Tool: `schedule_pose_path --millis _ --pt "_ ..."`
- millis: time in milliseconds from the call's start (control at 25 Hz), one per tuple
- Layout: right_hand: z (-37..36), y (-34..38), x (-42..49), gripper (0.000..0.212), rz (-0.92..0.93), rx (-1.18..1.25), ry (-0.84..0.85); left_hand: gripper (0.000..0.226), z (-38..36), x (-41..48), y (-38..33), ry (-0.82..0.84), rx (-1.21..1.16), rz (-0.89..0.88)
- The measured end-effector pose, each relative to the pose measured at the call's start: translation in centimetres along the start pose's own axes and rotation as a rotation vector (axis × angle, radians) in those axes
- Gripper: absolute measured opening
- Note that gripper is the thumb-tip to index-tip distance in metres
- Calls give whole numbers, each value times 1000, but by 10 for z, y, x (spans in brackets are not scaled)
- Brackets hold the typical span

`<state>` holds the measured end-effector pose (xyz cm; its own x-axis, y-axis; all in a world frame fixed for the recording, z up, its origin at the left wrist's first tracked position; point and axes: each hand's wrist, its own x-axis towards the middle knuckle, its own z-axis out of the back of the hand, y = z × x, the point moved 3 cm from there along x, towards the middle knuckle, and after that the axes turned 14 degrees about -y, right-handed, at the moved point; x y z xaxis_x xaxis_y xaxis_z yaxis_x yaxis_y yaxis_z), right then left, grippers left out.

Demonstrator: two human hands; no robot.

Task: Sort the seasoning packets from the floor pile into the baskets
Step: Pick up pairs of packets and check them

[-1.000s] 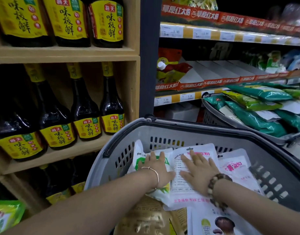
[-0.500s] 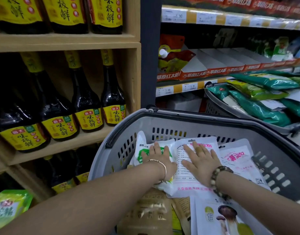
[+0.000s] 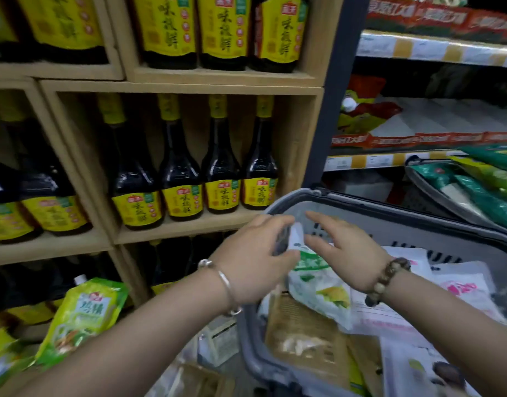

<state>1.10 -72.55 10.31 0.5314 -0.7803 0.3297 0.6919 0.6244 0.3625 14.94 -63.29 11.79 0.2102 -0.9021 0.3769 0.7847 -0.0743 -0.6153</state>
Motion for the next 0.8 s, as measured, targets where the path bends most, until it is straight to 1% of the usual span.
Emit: schedule_pose_path --millis 120,240,320,400,480,520,640,720,800 --pt "-10 78 3 51 114 209 -43 50 52 -39 38 -172 16 46" --pt "-37 144 -2 48 170 303 -64 48 88 -82 91 -309 70 191" --pt "-65 181 -12 44 198 334 -48 46 101 -114 131 -361 103 333" --pt "-94 206 -27 42 244 318 18 45 101 -145 165 -345 164 445" --pt "-126 215 -42 39 341 191 40 50 90 -175 193 -305 271 500" --pt "-142 214 -50 39 349 141 56 49 83 -188 204 -283 301 536" --pt "-199 191 -73 40 262 60 219 48 56 -223 231 -210 317 640" --pt "-243 164 -84 38 171 7 356 48 34 -239 247 -161 328 670" --pt "-280 136 -90 37 102 -60 433 48 11 -250 262 -127 329 685"
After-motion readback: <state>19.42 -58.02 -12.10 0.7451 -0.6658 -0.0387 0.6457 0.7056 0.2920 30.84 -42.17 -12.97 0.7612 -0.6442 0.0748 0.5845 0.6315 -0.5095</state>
